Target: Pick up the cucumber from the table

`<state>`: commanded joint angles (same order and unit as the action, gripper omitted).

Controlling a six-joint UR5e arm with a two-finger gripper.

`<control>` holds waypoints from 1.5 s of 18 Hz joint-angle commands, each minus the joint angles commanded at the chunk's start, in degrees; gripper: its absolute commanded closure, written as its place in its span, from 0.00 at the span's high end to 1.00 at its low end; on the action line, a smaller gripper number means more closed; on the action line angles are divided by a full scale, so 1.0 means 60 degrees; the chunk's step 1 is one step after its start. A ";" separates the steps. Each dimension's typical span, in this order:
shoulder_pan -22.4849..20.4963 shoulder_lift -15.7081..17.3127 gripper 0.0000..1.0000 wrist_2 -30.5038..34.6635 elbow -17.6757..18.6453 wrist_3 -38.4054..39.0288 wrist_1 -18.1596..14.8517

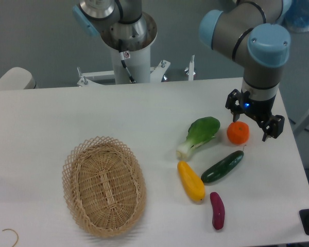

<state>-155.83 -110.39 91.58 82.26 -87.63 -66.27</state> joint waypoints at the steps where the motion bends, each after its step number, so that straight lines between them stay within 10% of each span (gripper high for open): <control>1: 0.0000 0.0014 1.00 -0.0015 0.0102 0.0000 0.0029; 16: 0.0703 -0.0717 1.00 -0.0176 0.0219 0.1904 0.0790; 27: 0.0689 -0.2065 1.00 -0.0088 0.0557 0.1801 0.2724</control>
<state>-151.70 -122.78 91.05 85.60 -76.82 -49.93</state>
